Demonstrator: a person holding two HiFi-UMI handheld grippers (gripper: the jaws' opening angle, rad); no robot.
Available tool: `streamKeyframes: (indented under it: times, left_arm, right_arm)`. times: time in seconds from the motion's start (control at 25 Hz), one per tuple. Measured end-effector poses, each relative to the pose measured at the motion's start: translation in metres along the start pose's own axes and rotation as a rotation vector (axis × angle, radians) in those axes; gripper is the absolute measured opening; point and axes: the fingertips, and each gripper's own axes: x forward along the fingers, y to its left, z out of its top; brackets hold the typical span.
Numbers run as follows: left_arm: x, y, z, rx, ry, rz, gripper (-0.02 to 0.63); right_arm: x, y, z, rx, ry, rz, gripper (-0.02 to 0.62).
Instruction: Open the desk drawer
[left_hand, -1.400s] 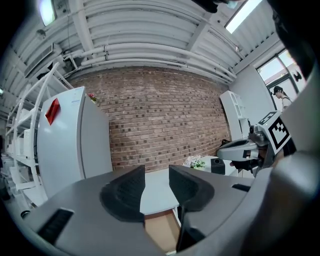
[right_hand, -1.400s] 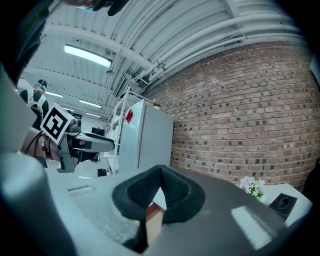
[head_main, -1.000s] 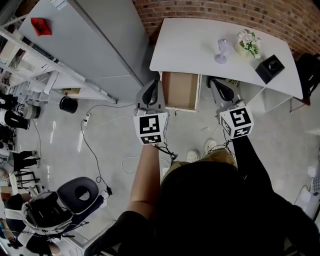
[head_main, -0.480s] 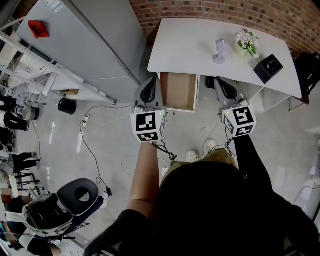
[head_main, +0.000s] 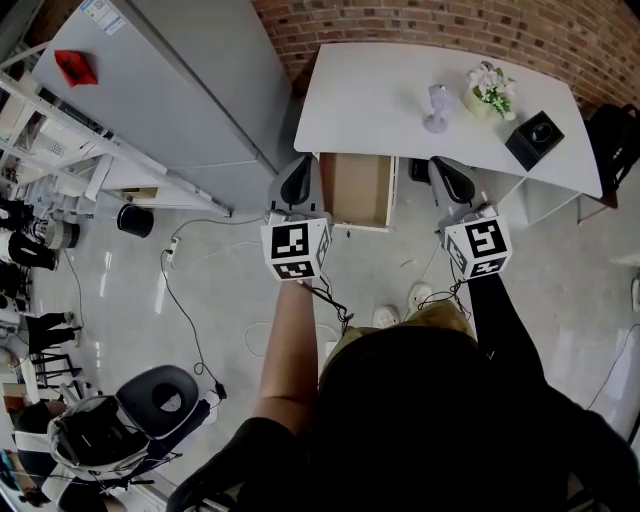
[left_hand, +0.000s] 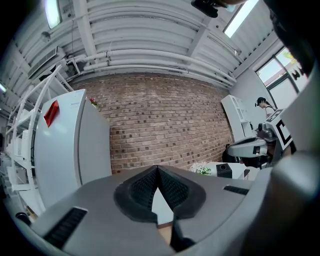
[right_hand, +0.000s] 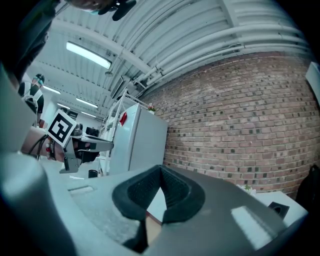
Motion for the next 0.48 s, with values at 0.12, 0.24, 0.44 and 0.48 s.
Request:
streamKeyframes:
  times: [0.12,0.24,0.44,0.48]
  left_arm:
    - [0.002,-0.001,-0.001,-0.006,0.003,-0.004,0.009]
    - [0.005,-0.001,-0.002,-0.021,0.006,-0.010,0.009]
    - [0.010,-0.006,-0.004,-0.004,0.010,-0.031,0.009]
    - [0.011,-0.007,-0.004,0.002,0.010,-0.035,0.009]
  right_arm:
    - [0.000,-0.006,0.002,-0.002,-0.004,-0.024,0.001]
    - [0.001,-0.010,0.002,0.017,-0.005,-0.031,0.000]
    - [0.004,-0.014,-0.002,0.020,-0.004,-0.031,0.001]
    - [0.005,-0.014,-0.002,0.018,-0.003,-0.030,0.002]
